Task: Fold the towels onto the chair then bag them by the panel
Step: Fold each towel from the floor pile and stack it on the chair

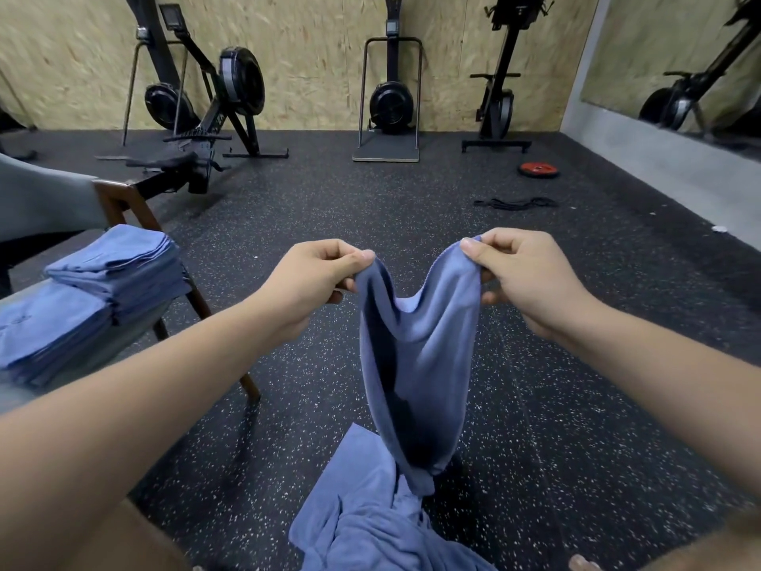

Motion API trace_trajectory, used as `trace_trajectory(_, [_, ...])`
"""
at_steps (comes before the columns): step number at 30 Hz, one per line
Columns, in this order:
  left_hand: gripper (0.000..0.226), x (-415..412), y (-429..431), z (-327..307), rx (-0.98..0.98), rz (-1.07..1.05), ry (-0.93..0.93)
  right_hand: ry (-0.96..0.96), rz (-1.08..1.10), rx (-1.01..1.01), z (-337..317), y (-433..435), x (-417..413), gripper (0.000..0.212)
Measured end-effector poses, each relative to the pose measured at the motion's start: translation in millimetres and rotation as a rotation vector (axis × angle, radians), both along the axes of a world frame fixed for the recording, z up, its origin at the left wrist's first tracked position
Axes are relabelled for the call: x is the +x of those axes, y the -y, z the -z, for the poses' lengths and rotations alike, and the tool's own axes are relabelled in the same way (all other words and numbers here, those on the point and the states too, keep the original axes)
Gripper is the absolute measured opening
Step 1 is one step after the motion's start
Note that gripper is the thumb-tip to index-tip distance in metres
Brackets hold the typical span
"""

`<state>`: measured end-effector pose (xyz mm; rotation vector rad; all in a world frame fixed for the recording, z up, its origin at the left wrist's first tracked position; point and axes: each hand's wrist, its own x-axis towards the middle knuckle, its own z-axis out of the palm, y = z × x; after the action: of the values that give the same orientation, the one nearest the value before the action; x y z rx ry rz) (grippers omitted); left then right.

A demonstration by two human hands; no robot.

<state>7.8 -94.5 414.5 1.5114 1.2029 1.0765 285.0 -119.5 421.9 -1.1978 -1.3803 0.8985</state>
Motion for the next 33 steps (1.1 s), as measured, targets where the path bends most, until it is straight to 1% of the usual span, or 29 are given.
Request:
trace_trajectory(4, [0.019, 8, 3, -3, 0.015, 0.003, 0.017, -0.011, 0.004, -0.013, -5, 1, -4, 0.027])
trace_trajectory(7, [0.017, -4, -9, -1, 0.011, -0.088, 0.048, -0.040, 0.077, -0.026, -4, -7, 4, 0.024])
trace_trajectory(10, [0.017, -17, -22, 7, -0.034, -0.174, 0.109, -0.084, 0.157, -0.081, 3, -16, 15, 0.027])
trace_trajectory(16, [0.020, -33, -36, 15, -0.033, -0.257, 0.060, -0.156, 0.205, -0.176, 9, -27, 33, 0.027])
trace_trajectory(23, [0.023, -37, -40, 18, -0.105, -0.300, 0.092, -0.180, 0.234, -0.206, 9, -28, 35, 0.027])
trace_trajectory(28, [0.024, -28, -34, 15, -0.131, -0.262, 0.099, -0.162, 0.183, -0.205, 7, -22, 24, 0.025])
trace_trajectory(31, [0.016, -15, -22, 9, -0.116, -0.177, 0.061, -0.135, 0.095, -0.199, 5, -14, 12, 0.021])
trace_trajectory(33, [0.016, -5, -12, 4, -0.118, -0.102, 0.047, -0.126, 0.040, -0.201, 4, -8, 3, 0.020])
